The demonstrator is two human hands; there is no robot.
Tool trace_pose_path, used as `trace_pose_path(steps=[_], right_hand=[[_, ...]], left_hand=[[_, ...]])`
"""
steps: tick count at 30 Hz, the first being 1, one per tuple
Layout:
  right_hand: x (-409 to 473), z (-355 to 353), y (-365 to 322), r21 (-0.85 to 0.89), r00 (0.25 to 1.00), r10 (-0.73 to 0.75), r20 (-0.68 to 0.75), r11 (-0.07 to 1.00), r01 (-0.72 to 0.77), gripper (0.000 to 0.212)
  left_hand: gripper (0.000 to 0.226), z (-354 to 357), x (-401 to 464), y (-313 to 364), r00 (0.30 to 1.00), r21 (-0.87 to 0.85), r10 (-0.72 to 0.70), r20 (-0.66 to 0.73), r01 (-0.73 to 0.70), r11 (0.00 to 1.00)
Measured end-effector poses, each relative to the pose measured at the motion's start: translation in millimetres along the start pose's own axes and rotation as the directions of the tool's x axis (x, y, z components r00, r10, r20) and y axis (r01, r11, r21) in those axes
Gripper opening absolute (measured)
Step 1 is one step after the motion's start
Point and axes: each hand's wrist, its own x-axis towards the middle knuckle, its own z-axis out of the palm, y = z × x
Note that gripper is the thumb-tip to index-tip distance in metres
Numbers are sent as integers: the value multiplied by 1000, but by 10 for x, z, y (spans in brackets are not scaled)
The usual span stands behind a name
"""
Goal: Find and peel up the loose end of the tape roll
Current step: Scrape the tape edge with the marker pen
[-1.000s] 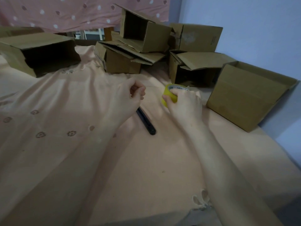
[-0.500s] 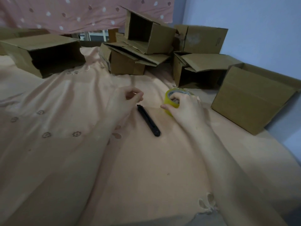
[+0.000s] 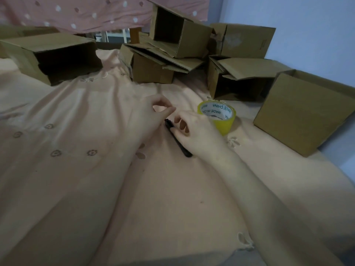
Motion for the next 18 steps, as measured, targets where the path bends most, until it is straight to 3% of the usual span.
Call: trace_pose_path(steps=[8,18], right_hand=[[-17,36,-19,-27,985,86,148,996,-82,22],[-57,-129,100,240,944,280,176,918,-317,15]], left_hand=[[9,-13,30,-35,1000,55,-11,-9,11,998],[8,-29,90,-84,1000,30,-3,-18,4,1000]])
